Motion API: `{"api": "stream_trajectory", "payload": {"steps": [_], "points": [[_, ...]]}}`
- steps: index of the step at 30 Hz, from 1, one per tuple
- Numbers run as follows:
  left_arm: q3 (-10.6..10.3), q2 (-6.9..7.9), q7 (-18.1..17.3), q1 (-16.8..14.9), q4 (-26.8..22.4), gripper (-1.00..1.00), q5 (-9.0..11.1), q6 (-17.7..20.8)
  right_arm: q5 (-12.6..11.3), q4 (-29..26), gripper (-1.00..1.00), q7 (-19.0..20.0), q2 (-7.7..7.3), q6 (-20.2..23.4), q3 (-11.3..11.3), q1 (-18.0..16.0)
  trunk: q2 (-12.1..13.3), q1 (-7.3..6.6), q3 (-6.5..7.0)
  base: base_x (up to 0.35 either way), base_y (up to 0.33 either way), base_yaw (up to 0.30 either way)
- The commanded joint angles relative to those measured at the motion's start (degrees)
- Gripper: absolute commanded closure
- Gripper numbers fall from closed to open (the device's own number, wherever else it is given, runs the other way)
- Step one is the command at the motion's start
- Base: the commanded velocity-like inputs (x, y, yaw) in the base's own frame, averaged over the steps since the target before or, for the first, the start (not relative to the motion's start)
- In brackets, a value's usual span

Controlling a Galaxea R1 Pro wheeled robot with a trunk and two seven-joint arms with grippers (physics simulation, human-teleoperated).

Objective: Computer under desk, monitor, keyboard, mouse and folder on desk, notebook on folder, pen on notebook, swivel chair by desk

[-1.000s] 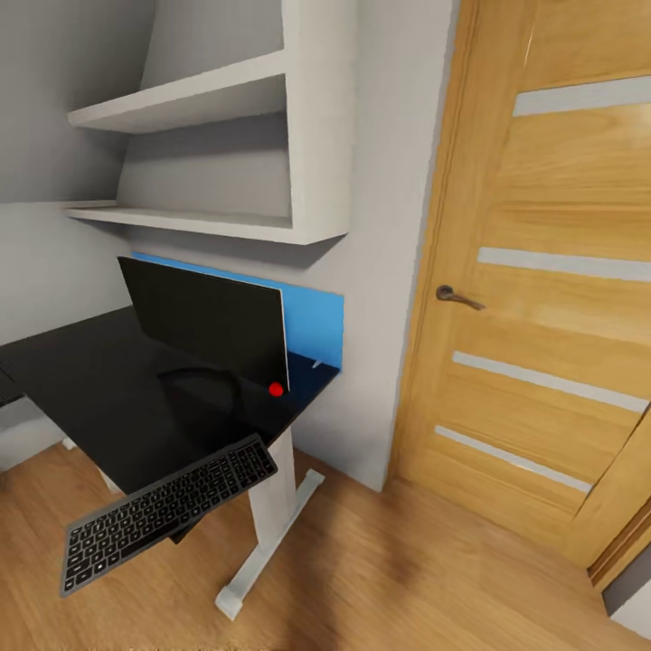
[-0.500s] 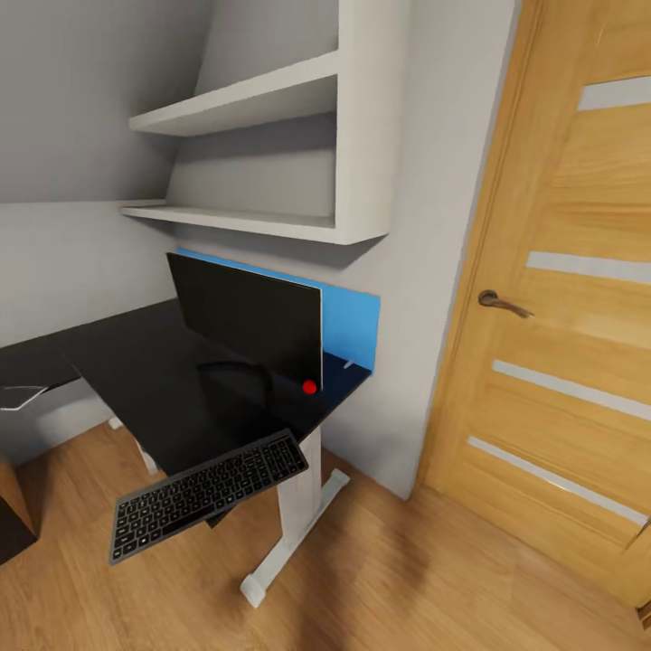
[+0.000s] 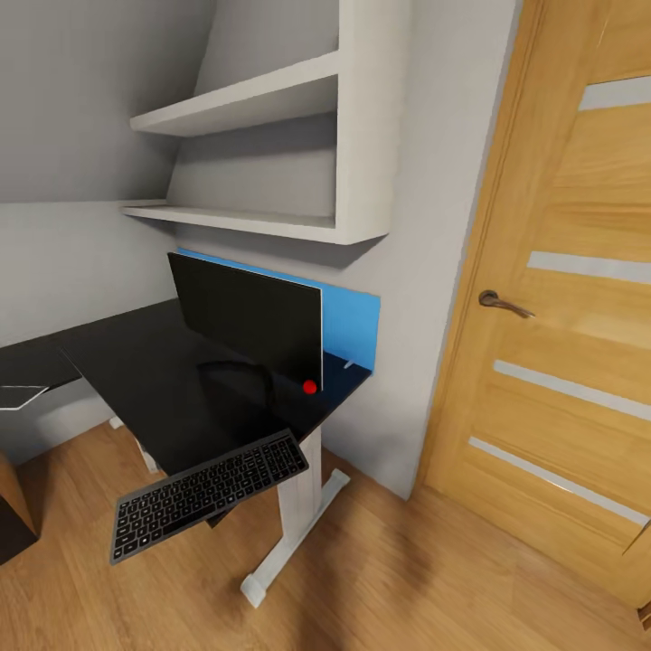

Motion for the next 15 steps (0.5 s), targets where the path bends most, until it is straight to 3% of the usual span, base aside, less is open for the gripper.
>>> {"api": "stream_trajectory", "payload": {"steps": [1,5,15], "points": [[-0.63,-0.02,0.38,-0.06,0.03,-1.00,0.43,-0.08,-0.95,0.40,-1.00,0.50,-0.21,-0.23,0.42,-0.05,-0.04,0.00,-0.06,0.000,0.000,0.000],[-0.84,-0.10,0.38,-0.06,0.06,-1.00,0.43,0.10,-2.15,1.69,-1.00,0.80,-0.45,-0.46,0.52,-0.05,-0.04,0.00,-0.06,0.000,0.000,0.000],[-0.80,-0.05,0.43,-0.06,0.05,-1.00,0.43,0.11,-2.08,3.53,-1.00,0.89,-0.29,-1.33,0.70,-0.05,-0.04,0.00,-0.06,0.000,0.000,0.005]]}}
